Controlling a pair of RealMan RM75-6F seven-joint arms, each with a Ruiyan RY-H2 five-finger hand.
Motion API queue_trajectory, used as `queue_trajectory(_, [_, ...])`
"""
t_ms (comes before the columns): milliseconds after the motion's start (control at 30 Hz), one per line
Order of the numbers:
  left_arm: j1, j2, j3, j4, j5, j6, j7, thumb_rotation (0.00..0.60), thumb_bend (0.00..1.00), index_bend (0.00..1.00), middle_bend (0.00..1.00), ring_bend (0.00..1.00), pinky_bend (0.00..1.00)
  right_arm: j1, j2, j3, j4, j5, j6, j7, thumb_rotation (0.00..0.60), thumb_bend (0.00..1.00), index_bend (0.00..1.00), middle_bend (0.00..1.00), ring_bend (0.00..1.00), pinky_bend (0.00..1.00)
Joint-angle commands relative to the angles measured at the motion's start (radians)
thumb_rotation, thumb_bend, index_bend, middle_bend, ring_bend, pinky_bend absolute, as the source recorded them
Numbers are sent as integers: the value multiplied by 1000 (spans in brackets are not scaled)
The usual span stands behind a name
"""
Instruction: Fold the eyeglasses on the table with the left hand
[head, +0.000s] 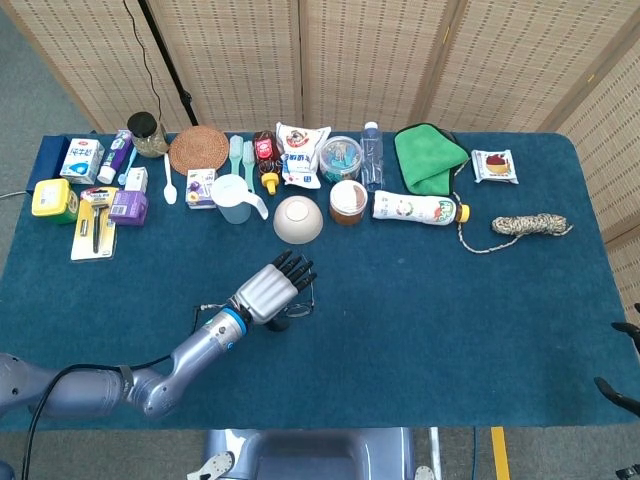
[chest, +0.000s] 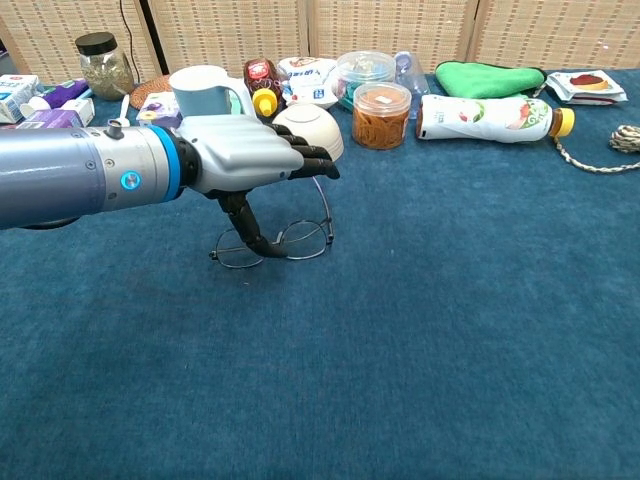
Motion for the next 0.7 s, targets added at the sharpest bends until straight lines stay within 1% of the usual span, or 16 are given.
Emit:
queue_trajectory(33, [-22,-28,-3,37,-16,-22,13,326,199,67,0,0,0,-3,2,0,1,4,2,1,600,0,278,100,144,306])
queue_trajectory(267, [-56,-78,-1,106,-53,-51,28,327,199,112,0,0,0,-7,6,2,0,13,2,1,600,0,278,100,144,308])
queue_trajectory(467, [-74,-98,4,141,-74,-66,35,328,199,140,0,0,0,-8,6,3,-2,17,-1,-2,600,0,279,100,144,309])
queue_trajectory(700, [-91,-113,6,158,-97,-69,35,326,199,263,0,0,0,-14,9,3,-10,21,5,-9,600,0,280,101,144,309])
